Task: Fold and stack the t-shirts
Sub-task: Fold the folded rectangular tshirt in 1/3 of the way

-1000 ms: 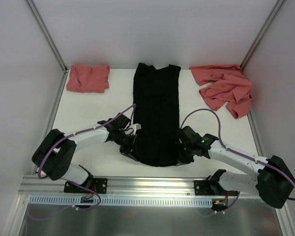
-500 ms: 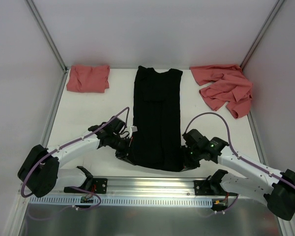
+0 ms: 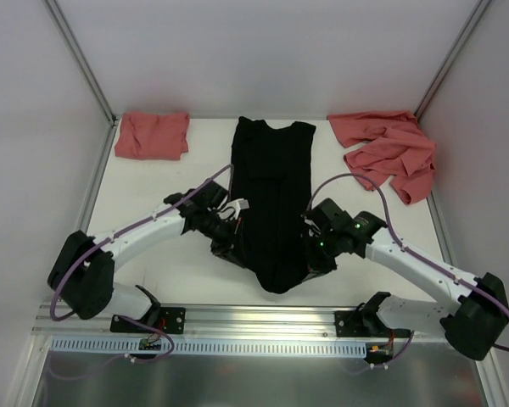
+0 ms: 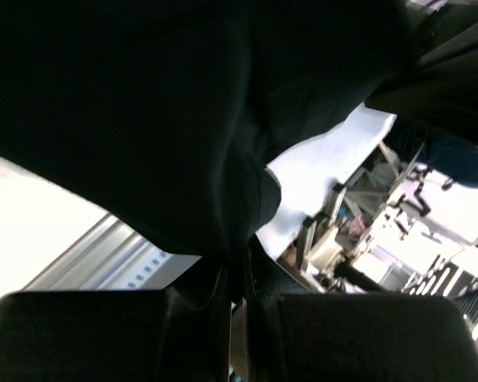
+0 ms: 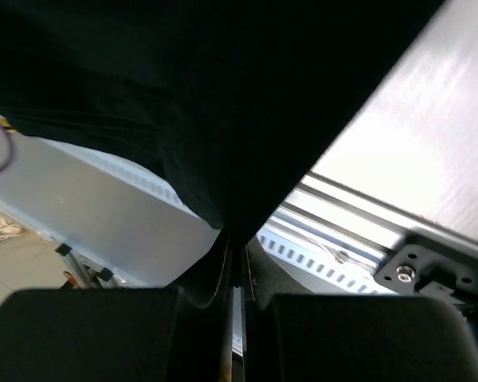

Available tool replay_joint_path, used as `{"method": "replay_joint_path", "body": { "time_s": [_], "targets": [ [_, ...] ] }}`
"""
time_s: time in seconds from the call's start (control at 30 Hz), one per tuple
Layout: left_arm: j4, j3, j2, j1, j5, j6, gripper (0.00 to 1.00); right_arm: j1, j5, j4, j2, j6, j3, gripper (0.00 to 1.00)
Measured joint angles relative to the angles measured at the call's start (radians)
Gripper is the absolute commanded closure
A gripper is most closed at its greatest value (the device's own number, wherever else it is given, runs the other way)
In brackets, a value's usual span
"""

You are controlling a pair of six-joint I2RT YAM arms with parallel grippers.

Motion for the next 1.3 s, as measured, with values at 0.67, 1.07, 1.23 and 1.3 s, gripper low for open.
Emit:
{"method": "replay_joint_path", "body": {
  "time_s": [0.67,1.07,1.23,1.3],
  "targets": [
    [-0.266,0.629,0.375,0.188,0.044,0.207,1.0,-0.39,-0.136,-0.135,0.526,-0.344,0.592,1.0],
    [-0.203,0.635,0.507,0.305,0.019,0.229,0.03,-0.472,-0.154,-0.153,0.819,-0.392,0.853,0.89],
    [-0.101,0.667,0.635,0.311,-0.023,0.208,0.01,-0.515,-0.104,-0.15,0.993,-0.412,1.09,0.53],
    [-0.057,0.667,0.635,0.311,-0.066,0.201,0.01,-0.533,-0.078,-0.147,1.045,-0.422,1.184,0.48]
  ]
}}
